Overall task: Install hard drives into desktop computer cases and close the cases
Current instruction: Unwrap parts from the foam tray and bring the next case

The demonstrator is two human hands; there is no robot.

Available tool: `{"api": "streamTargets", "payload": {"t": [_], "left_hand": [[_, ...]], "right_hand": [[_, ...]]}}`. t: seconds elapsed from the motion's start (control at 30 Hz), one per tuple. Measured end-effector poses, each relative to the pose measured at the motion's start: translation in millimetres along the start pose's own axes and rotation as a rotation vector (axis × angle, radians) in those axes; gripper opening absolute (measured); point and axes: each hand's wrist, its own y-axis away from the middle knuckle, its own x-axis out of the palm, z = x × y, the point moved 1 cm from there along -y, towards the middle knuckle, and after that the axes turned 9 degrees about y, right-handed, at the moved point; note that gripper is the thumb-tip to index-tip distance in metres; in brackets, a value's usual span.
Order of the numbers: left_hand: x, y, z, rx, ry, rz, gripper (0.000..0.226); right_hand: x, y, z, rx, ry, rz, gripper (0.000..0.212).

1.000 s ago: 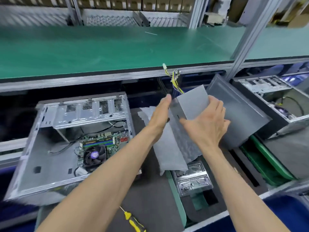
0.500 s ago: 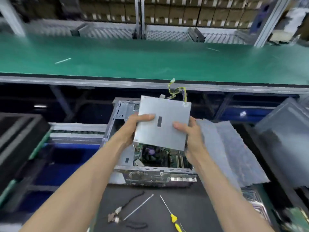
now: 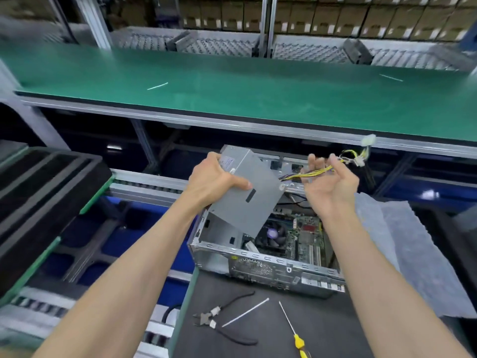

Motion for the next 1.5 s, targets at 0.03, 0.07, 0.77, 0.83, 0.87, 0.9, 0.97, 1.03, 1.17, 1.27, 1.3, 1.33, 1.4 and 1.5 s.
{"api": "streamTargets", "payload": {"t": [0.03,0.07,0.77,0.83,0.87,0.9,0.97,1.03,1.17,1.27,1.3,1.33,1.4,1.5], "left_hand": [[1,1,-2,-0.013,-0.051,-0.046,0.085],[3,2,-3,-0.024,-0.119,-0.096,0.086],[74,-2,40,-0.055,-0.715,-0.364,0.081],[78,-4,42,-0.042,-0.745,-0.359,0.082],[80,-5,43,-0.039,-0.752,-0.359,0.082],[81,-5,45,-0.041,-0.755,-0.359,0.084],[83,-6,50,-0.051,-0.762,-0.356,0.092],[85,-5,55,-0.057,-0.764,-0.371,0.095],[88,-5,62,-0.047,-0.788,-0.384,0.096],[89,-5,66,-0.041,-0.807,-0.382,0.091],[89,-5,67,-0.038,-0.804,-0.379,0.086],[89,-6,67,-0.035,-0.801,-0.374,0.083],[89,-7,68,-0.027,-0.799,-0.366,0.08],[88,-10,73,-0.026,-0.766,-0.363,0.085]], "right_hand": [[-3,-2,6,-0.05,0.107,-0.01,0.015],[-4,-2,7,-0.112,0.281,-0.013,0.021],[-41,-11,-98,0.272,0.944,-0.061,0.018],[-43,-13,-101,0.273,1.004,-0.039,0.017],[-43,-13,-103,0.271,1.024,-0.027,0.017],[-44,-14,-104,0.266,1.042,-0.016,0.017],[-46,-15,-107,0.255,1.081,-0.002,0.017],[-48,-15,-111,0.258,1.156,-0.001,0.017],[-51,-18,-116,0.204,1.244,0.005,0.018],[-53,-22,-115,0.14,1.214,-0.002,0.022],[-53,-24,-114,0.129,1.211,-0.014,0.023],[-53,-25,-113,0.12,1.212,-0.03,0.024],[-54,-27,-111,0.115,1.21,-0.072,0.023],[-54,-28,-111,0.124,1.196,-0.151,0.017]]}}
